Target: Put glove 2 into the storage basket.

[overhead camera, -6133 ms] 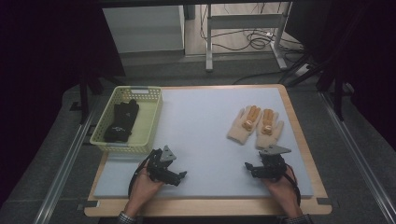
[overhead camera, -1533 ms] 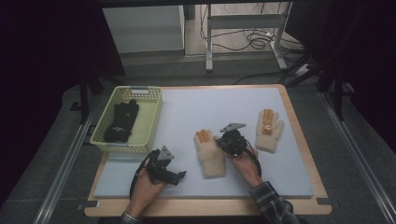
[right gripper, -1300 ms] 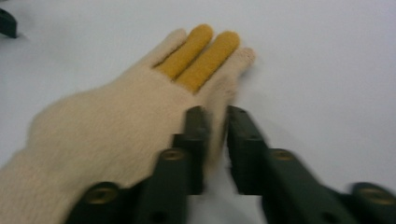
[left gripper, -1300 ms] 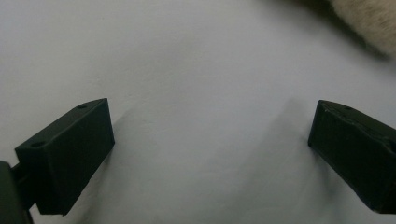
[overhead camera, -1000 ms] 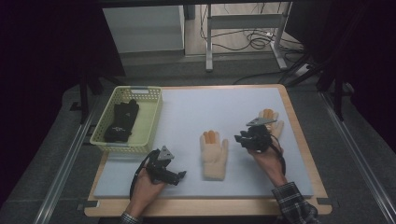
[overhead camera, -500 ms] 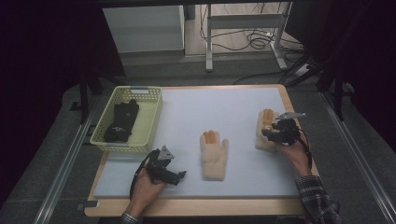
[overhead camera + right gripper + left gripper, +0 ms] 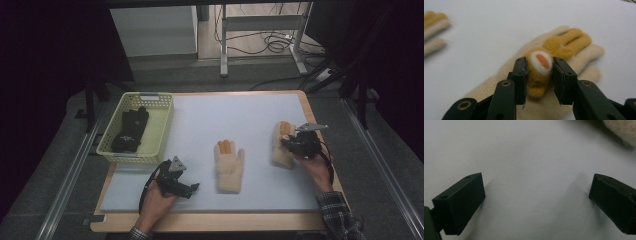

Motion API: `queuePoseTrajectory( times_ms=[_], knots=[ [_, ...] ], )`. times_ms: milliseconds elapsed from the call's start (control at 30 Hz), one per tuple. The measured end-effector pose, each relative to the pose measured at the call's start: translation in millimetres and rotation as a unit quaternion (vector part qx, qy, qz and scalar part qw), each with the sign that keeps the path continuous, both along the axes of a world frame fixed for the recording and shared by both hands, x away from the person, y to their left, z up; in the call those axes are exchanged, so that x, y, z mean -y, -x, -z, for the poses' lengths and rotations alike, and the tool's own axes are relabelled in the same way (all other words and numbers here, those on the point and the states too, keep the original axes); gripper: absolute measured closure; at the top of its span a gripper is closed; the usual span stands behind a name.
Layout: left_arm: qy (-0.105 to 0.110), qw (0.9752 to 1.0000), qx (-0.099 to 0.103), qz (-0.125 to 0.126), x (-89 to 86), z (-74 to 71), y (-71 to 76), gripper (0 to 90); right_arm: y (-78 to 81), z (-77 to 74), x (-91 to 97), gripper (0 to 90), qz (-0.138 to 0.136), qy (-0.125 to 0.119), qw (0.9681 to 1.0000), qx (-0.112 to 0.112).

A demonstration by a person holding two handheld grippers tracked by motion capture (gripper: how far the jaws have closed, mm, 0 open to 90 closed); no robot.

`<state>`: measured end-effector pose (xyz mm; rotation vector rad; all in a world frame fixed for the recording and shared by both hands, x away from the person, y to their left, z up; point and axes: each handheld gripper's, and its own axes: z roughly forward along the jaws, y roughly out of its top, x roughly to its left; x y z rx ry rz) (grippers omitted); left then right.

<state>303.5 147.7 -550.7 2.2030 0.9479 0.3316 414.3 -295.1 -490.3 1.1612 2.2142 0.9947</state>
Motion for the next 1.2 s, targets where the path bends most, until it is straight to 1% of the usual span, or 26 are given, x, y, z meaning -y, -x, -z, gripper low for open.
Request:
queuePoseTrajectory(
  times_ms=[33, 67, 100, 133, 167, 200, 333, 400, 467, 567, 600, 667, 700, 733, 767, 833, 900, 1000, 1067, 1133, 1167, 1200],
  knots=[
    [0.0, 1.0, 0.0, 0.0, 0.0, 0.0, 0.0, 0.6, 0.0, 0.0, 0.0, 64.6, 0.0, 0.0, 1.0, 0.0],
    [0.0, 1.0, 0.0, 0.0, 0.0, 0.0, 0.0, 0.5, 3.4, -3.3, -1.5, 64.6, -0.003, -0.003, 1.0, 0.002],
    [0.0, 1.0, 0.0, 0.0, 0.0, 0.0, 0.0, 0.6, 14.1, -12.7, -7.6, 64.6, -0.014, -0.019, 0.9997, 0.006],
    [0.0, 1.0, 0.0, 0.0, 0.0, 0.0, 0.0, 0.6, 14.1, -12.7, -7.6, 64.6, -0.014, -0.019, 0.9997, 0.006],
    [0.0, 1.0, 0.0, 0.0, 0.0, 0.0, 0.0, 0.6, 17.8, -15.7, -10.3, 64.6, -0.019, -0.023, 0.9995, 0.007],
    [0.0, 1.0, 0.0, 0.0, 0.0, 0.0, 0.0, 0.6, 24.2, -20.7, -15.4, 64.6, -0.027, -0.028, 0.9992, 0.01],
    [-0.001, 1.0, 0.001, 0.001, -0.1, 0.0, -0.1, 0.5, 44.3, -36.2, -34.2, 64.6, -0.057, -0.032, 0.9978, 0.015],
    [0.0, 1.0, 0.001, 0.0, 0.0, 0.0, -0.1, 0.6, 53.6, -43.9, -43.8, 64.5, -0.072, -0.044, 0.9963, 0.014],
    [0.0, 1.0, 0.0, 0.0, 0.0, 0.0, 0.0, 0.5, 61.6, -50.0, -53.7, 64.5, -0.088, -0.05, 0.9948, 0.014],
    [0.0, 1.0, 0.001, -0.001, 0.1, 0.0, 0.0, 0.6, 74.0, -57.0, -76.1, 64.3, -0.118, -0.051, 0.9916, 0.014],
    [0.0, 1.0, 0.001, 0.0, 0.0, 0.0, 0.0, 0.5, 76.5, -57.2, -84.0, 64.3, -0.126, -0.054, 0.9906, 0.009],
    [0.0, 1.0, 0.001, 0.0, 0.0, 0.0, 0.0, 0.6, 78.5, -55.1, -98.1, 64.2, -0.14, -0.056, 0.9886, -0.001],
    [0.0, 1.0, 0.001, 0.0, 0.0, 0.0, 0.0, 0.6, 78.5, -51.7, -108.9, 64.1, -0.147, -0.055, 0.9876, -0.005],
    [0.0, 1.0, 0.001, 0.0, 0.0, 0.0, 0.0, 0.6, 76.9, -45.5, -123.7, 64.1, -0.154, -0.047, 0.9869, -0.009],
    [0.0, 1.0, 0.001, 0.0, 0.0, 0.0, 0.0, 0.6, 76.9, -45.5, -123.7, 64.1, -0.154, -0.047, 0.9869, -0.009],
    [0.0, 1.0, 0.001, 0.0, 0.0, 0.1, 0.0, 0.5, 73.6, -35.6, -140.7, 64.0, -0.157, -0.037, 0.9868, -0.014],
    [0.0, 1.0, 0.001, -0.001, 0.0, 0.1, 0.1, 0.6, 70.3, -25.7, -152.7, 63.8, -0.159, -0.027, 0.9868, -0.021],
    [0.0, 1.0, 0.002, 0.0, 0.0, 0.1, 0.0, 0.6, 67.3, -12.2, -164.3, 63.1, -0.157, -0.023, 0.9868, -0.032],
    [0.0, 1.0, 0.001, 0.0, 0.0, 0.1, 0.0, 0.6, 66.5, -3.5, -169.9, 61.1, -0.153, -0.013, 0.9876, -0.033],
    [-0.001, 1.0, 0.001, 0.0, -0.1, 0.0, 0.0, 0.6, 65.6, 5.6, -173.3, 55.8, -0.153, -0.007, 0.9872, -0.045],
    [0.0, 1.0, 0.001, 0.0, 0.0, 0.0, 0.1, 0.6, 66.0, 9.9, -173.8, 52.7, -0.152, -0.012, 0.9873, -0.046],
    [0.0, 1.0, 0.001, 0.0, 0.0, 0.0, 0.1, 0.6, 66.2, 11.0, -173.4, 49.7, -0.152, -0.016, 0.9873, -0.046]
  ],
)
